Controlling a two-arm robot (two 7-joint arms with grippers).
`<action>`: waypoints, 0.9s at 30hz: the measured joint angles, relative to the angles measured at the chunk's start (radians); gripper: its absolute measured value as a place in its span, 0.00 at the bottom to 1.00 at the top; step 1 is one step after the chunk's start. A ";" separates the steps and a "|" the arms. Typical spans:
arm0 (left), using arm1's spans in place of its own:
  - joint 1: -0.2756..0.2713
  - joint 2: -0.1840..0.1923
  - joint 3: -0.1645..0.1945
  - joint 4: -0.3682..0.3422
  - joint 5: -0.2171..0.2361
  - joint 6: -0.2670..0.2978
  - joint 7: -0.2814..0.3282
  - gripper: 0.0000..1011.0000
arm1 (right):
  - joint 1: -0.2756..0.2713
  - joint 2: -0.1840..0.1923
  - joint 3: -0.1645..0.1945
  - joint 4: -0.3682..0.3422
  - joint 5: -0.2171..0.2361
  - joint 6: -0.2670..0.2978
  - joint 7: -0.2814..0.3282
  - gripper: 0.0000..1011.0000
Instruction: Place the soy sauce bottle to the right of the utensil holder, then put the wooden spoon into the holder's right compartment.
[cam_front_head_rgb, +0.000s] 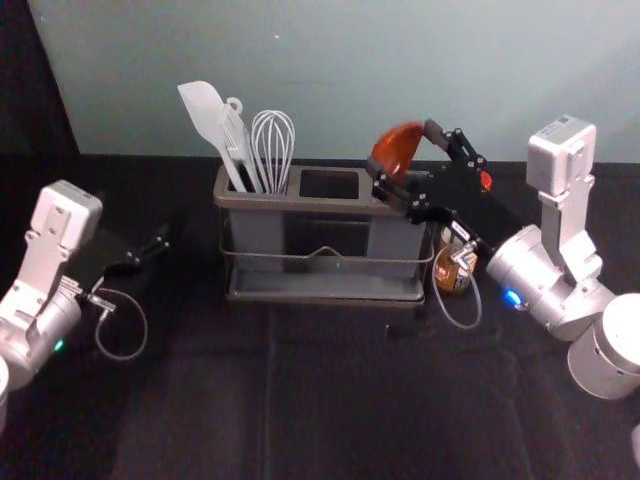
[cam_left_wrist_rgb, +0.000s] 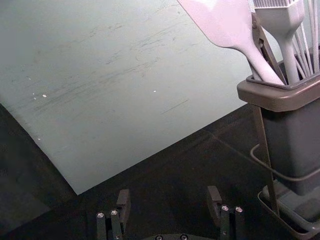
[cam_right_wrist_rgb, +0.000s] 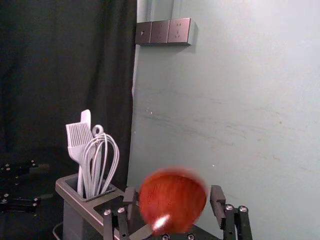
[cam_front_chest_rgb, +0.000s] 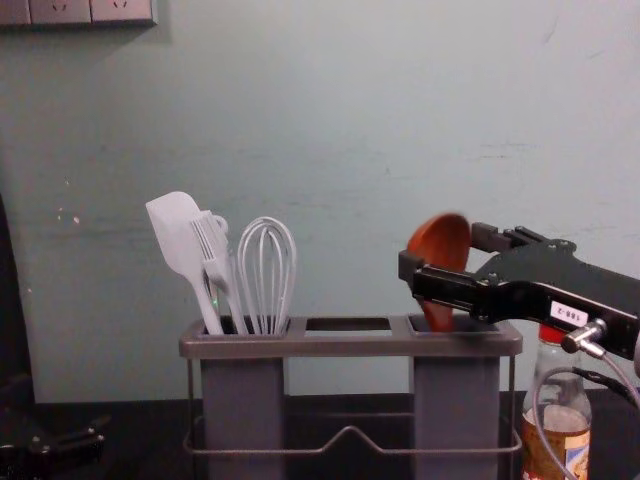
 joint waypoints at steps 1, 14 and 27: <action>0.000 0.000 0.000 0.000 0.000 0.000 0.000 0.99 | 0.000 0.000 0.000 0.000 0.000 0.000 0.000 0.95; 0.000 0.000 0.000 0.000 0.000 0.000 0.000 0.99 | -0.001 0.000 0.001 -0.001 -0.002 -0.003 -0.004 0.99; 0.000 0.000 0.000 0.000 0.000 0.000 0.000 0.99 | -0.044 0.018 0.009 -0.119 -0.082 0.003 -0.064 0.99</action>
